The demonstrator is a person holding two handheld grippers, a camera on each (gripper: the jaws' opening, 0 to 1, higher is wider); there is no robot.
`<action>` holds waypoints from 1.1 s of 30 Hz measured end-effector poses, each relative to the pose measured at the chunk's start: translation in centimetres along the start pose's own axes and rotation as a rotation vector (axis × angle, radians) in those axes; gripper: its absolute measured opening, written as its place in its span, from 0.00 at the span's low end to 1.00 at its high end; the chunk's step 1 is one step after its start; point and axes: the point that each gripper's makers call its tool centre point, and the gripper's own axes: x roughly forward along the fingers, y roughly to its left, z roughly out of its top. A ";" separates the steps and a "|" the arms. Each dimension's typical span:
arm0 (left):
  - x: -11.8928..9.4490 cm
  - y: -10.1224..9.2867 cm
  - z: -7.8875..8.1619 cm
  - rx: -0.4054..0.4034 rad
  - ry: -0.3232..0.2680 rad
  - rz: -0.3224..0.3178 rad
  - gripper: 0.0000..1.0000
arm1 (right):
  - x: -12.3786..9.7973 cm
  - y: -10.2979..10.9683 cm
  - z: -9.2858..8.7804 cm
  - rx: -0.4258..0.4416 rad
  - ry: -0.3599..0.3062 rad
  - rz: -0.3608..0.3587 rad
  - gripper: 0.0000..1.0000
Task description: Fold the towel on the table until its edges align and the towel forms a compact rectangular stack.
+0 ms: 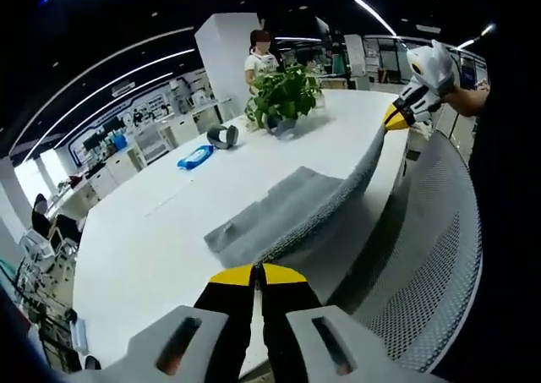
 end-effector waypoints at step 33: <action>6.0 4.3 0.2 0.116 0.097 0.014 0.02 | 7.0 -4.0 1.8 -0.071 0.081 -0.003 0.00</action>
